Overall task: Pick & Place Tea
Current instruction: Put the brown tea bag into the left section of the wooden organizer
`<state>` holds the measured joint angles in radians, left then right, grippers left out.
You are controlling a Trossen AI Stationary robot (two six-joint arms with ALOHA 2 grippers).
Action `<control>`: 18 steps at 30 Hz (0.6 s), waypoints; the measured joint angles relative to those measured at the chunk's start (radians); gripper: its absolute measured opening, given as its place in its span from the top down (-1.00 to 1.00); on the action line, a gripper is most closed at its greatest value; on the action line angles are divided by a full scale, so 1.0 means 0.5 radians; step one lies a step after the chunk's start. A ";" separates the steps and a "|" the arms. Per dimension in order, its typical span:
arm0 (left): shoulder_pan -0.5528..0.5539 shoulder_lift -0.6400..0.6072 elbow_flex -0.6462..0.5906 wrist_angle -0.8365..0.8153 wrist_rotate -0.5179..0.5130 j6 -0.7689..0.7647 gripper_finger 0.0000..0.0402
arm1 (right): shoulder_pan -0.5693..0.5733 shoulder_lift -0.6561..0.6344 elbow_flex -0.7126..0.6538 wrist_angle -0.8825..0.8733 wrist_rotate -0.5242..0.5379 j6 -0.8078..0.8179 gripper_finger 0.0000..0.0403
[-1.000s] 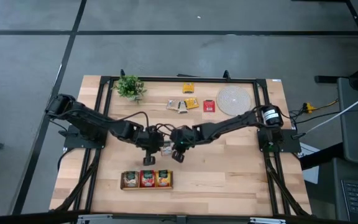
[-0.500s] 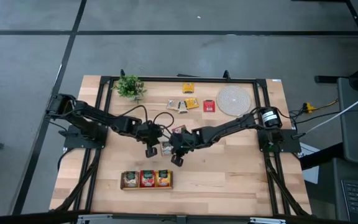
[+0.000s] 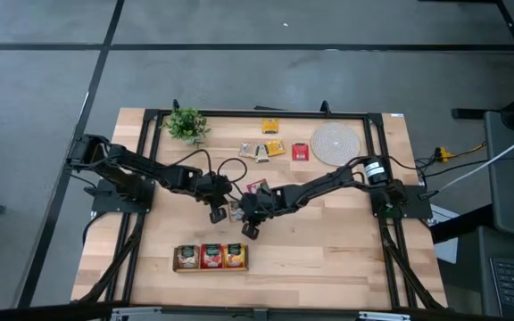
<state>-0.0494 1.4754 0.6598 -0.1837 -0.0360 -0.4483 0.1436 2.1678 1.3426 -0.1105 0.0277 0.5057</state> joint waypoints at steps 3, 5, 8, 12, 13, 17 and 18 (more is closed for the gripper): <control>0.010 0.000 0.000 -0.022 0.001 -0.004 0.93 | -0.001 0.004 -0.001 -0.006 0.028 -0.032 0.97; 0.034 -0.014 0.000 -0.074 -0.009 -0.012 0.91 | -0.002 0.005 -0.001 -0.013 0.040 -0.034 0.97; 0.071 -0.047 0.001 -0.142 -0.063 -0.040 0.88 | -0.004 0.008 -0.002 -0.031 0.049 -0.044 0.97; 0.102 -0.050 0.002 -0.147 0.082 -0.105 0.81 | -0.004 0.009 -0.004 -0.033 0.052 -0.067 0.97; 0.112 -0.041 0.002 -0.134 0.157 -0.132 0.78 | -0.004 0.009 -0.005 -0.032 0.052 -0.076 0.97; 0.122 0.032 0.002 -0.081 0.280 -0.216 0.64 | -0.004 0.009 -0.007 -0.030 0.054 -0.081 0.97; 0.122 0.052 0.002 -0.049 0.276 -0.229 0.60 | -0.004 0.009 -0.007 -0.029 0.055 -0.085 0.97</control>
<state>0.0114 1.5015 0.6609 -0.2080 0.1021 -0.5625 0.1417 2.1723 1.3389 -0.1251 0.0551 0.4633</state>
